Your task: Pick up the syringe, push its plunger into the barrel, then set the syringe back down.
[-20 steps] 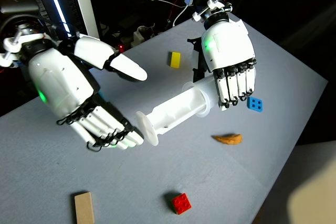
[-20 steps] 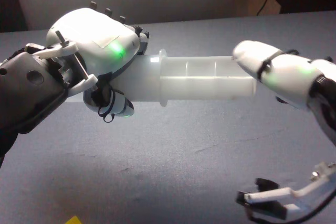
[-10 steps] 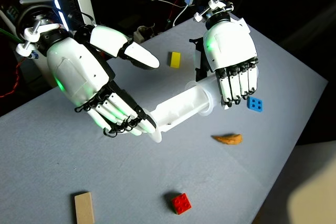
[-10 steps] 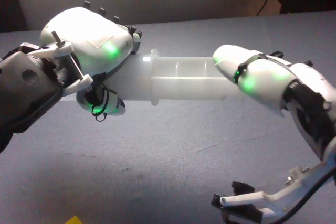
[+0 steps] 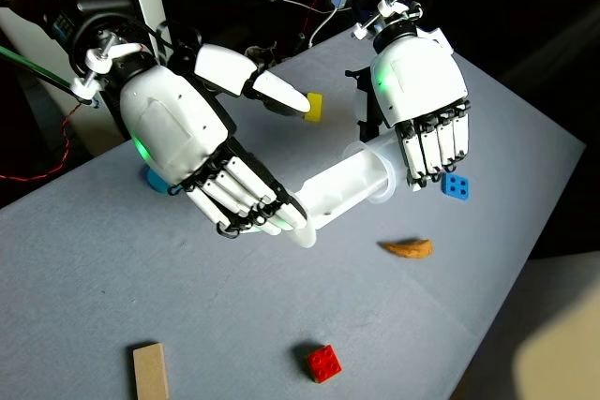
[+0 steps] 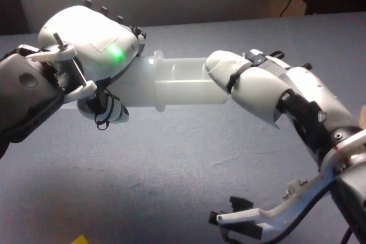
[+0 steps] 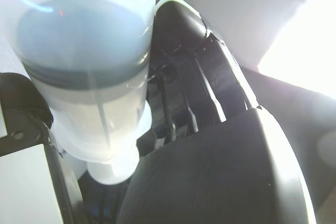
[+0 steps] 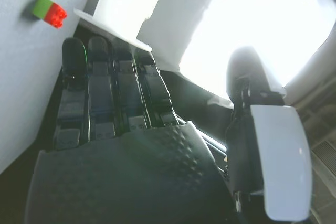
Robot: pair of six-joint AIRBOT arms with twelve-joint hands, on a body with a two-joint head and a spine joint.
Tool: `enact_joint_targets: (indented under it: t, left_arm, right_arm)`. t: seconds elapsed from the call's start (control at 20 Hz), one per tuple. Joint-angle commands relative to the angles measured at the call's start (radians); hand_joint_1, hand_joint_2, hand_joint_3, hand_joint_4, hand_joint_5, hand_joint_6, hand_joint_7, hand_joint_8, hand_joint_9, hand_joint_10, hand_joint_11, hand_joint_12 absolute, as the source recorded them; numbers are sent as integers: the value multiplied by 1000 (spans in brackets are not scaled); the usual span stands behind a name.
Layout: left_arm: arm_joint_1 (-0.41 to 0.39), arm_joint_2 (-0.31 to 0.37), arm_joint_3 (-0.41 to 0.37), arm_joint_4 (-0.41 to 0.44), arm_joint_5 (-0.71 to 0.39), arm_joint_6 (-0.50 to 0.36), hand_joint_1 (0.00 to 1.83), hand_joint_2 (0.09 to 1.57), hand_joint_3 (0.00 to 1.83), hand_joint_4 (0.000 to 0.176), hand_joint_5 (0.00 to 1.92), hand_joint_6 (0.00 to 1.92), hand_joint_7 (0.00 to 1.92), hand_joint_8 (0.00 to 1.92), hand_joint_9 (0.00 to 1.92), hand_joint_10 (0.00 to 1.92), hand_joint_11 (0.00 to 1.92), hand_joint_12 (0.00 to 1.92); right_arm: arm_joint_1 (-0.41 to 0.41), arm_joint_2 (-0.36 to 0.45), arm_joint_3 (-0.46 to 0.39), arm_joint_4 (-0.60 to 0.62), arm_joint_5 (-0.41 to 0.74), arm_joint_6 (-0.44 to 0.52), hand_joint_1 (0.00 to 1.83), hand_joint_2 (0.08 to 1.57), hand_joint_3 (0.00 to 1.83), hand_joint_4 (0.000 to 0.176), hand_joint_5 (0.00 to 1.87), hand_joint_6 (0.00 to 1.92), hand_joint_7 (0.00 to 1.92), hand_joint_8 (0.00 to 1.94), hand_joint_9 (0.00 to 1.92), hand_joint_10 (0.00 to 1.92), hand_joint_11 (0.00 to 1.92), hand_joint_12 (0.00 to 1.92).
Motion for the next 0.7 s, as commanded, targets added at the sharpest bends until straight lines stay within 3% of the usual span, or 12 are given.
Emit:
enact_joint_targets:
  t: [0.0, 0.1, 0.2, 0.45, 0.55, 0.65]
  left_arm:
    - [-31, -8, -4, 79, -50, -28, 1490, 1161, 1, 0, 785, 1072, 768, 1222, 893, 1253, 725, 1638]
    - [-32, -8, -5, 79, -50, -26, 1491, 1167, 0, 0, 798, 1041, 784, 1250, 889, 1294, 650, 1657]
    - [-32, -8, -6, 79, -50, -23, 1488, 1146, 0, 0, 826, 1014, 763, 1206, 889, 1218, 843, 1567]
    - [-33, -8, -8, 79, -49, -19, 1489, 1145, 0, 0, 824, 1004, 799, 1171, 896, 1206, 808, 1614]
    - [-35, -8, -9, 79, -49, -15, 1490, 1125, 0, 0, 864, 976, 803, 1126, 920, 1162, 911, 1496]
    - [-37, -8, -9, 80, -45, -14, 1489, 1134, 2, 0, 802, 1024, 795, 1156, 913, 1180, 903, 1517]
  right_arm:
    - [3, -20, -12, -114, -105, 1, 166, 1133, 0, 0, 255, 1, 298, 1, 292, 1, 0, 843]
    - [-1, -45, -9, -114, -104, -2, 172, 1135, 1, 0, 250, 1, 289, 2, 280, 0, 0, 815]
    - [0, -67, -4, -115, -103, -3, 166, 1138, 1, 0, 259, 2, 301, 3, 294, 3, 0, 835]
    - [13, -121, 30, -115, -132, 3, 192, 1130, 0, 0, 265, 3, 308, 3, 302, 3, 0, 827]
    - [15, -147, 46, -115, -163, 3, 189, 1135, 1, 0, 250, 0, 287, 0, 286, 0, 0, 791]
    - [20, -176, 62, -124, -166, 6, 189, 1136, 1, 0, 241, 0, 278, 0, 277, 0, 0, 775]
